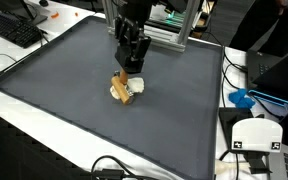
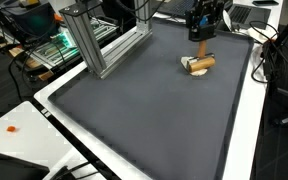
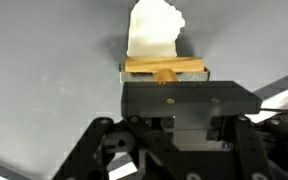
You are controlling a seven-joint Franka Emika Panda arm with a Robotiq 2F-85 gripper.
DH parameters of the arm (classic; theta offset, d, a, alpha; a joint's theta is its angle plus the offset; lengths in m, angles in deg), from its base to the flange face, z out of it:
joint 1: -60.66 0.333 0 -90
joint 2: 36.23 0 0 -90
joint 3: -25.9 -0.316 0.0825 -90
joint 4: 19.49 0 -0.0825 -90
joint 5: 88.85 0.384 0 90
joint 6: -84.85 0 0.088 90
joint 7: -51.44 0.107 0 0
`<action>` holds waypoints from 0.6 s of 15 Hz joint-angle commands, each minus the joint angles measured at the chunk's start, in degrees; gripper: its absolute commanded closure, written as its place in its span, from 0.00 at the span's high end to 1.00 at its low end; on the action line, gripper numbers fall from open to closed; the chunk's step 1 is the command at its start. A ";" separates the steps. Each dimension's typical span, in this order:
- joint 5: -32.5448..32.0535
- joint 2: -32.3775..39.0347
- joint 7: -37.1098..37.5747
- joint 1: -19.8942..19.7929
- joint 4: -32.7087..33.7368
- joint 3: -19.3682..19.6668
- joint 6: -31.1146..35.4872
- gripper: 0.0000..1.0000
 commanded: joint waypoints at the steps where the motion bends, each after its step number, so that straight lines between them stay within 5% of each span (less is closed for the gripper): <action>1: -2.46 2.39 0.37 0.19 -1.70 1.29 4.25 0.29; 6: -2.30 2.13 -1.72 -0.23 -2.32 0.74 4.67 0.29; 9: 3.41 1.38 -5.49 -1.17 -2.51 -1.44 0.88 0.29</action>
